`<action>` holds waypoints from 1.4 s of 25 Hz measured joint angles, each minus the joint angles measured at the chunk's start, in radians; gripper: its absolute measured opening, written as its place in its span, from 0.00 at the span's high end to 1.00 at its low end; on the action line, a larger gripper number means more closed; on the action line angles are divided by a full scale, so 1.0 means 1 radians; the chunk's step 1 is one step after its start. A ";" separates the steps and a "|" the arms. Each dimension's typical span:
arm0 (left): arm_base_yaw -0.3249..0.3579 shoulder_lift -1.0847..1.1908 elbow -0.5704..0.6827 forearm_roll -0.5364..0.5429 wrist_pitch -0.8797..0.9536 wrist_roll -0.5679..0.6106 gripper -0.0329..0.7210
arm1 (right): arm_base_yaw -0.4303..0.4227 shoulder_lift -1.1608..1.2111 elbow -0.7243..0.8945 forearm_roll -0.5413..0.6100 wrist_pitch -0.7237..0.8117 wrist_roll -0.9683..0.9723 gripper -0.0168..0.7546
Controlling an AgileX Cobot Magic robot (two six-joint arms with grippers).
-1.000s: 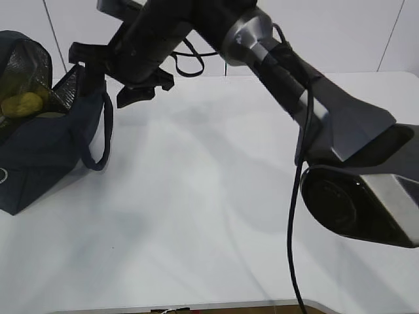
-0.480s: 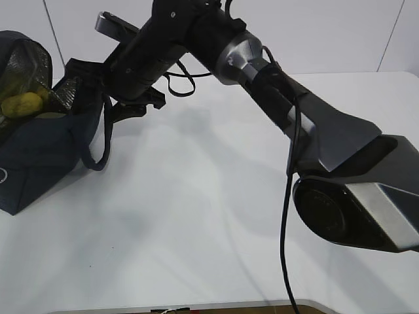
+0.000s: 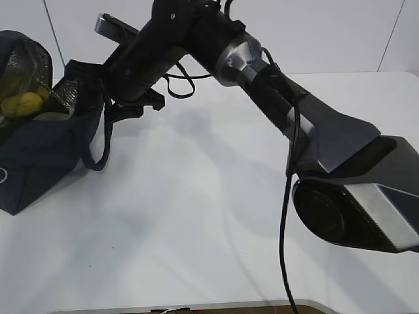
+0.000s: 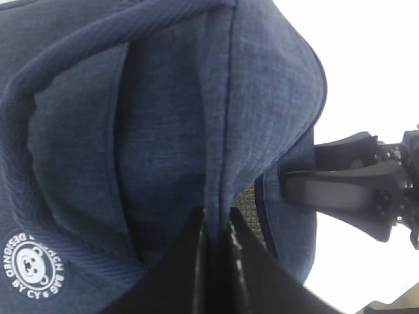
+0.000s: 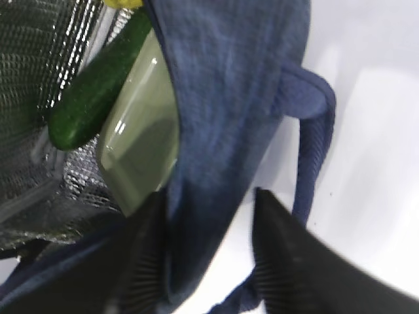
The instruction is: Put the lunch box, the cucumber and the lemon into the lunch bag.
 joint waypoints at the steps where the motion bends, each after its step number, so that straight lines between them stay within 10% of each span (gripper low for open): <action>1: 0.000 0.000 0.000 0.000 0.000 0.000 0.96 | 0.000 0.000 0.000 0.000 -0.002 0.000 0.43; 10: -0.006 0.000 0.000 -0.008 0.000 -0.010 0.96 | 0.000 0.002 0.000 0.000 -0.048 -0.017 0.94; 35: -0.282 0.005 0.000 -0.200 -0.023 -0.029 0.96 | 0.000 -0.166 0.005 -0.315 0.084 -0.194 0.96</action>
